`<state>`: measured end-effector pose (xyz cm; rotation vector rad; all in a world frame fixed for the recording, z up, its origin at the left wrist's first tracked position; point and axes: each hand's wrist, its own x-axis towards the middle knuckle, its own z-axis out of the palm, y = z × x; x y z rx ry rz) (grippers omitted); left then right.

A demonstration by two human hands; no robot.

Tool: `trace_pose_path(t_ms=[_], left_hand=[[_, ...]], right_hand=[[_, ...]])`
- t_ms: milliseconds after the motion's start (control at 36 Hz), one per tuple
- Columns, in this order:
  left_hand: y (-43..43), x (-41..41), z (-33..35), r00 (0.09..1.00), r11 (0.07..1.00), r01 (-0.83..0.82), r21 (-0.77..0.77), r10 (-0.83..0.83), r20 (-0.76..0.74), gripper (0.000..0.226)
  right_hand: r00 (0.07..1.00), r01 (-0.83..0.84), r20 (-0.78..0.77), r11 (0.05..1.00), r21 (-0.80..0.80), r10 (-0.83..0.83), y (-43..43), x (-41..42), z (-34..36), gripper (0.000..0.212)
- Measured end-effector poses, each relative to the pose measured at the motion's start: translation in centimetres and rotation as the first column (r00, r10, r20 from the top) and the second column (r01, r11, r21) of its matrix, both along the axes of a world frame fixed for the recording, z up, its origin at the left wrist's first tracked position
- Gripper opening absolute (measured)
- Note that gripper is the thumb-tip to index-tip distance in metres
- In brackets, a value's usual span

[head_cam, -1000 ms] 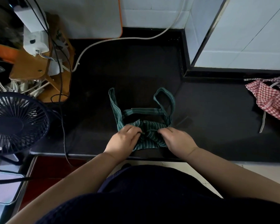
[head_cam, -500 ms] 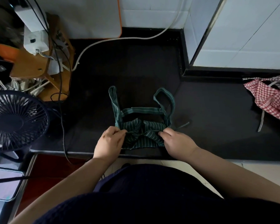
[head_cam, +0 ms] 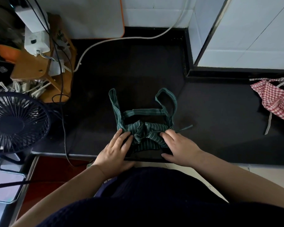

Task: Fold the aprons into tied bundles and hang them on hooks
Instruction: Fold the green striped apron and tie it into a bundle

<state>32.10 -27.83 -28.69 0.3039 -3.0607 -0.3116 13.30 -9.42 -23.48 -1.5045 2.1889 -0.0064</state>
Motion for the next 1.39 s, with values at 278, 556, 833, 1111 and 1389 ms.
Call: trace_pose_path(t_ms=[278,556,833,1111,1389], left_hand=[[-0.4,0.9,-0.1,0.979,0.986,0.141,-0.089,-0.153,-0.134,0.07],[-2.0,-2.8,4.2,0.989,0.943,-0.147,0.3,0.139,0.047,0.037],[-2.3,-7.1,7.1,0.741,0.276,-0.591,0.758,0.557,0.375,0.029],[-1.2,-9.8,8.6,0.664,0.487,-0.714,0.502,0.699,0.267,0.051],[0.7,-10.3,8.8,0.838,0.76,-0.534,0.37,0.418,0.352,0.038]], right_hand=[[0.996,0.025,0.08,1.0,-0.015,-0.024,0.3,0.2,-0.2,0.078],[0.948,0.244,0.231,0.967,-0.074,-0.221,-1.3,-0.7,-0.1,0.08],[0.746,0.601,0.457,0.785,-0.149,-0.484,-4.5,-2.7,1.5,0.042],[0.303,0.828,0.734,0.55,0.114,-0.608,-7.2,-2.9,3.7,0.038],[0.454,0.808,0.562,0.585,0.066,-0.691,-9.1,-2.9,4.5,0.043]])
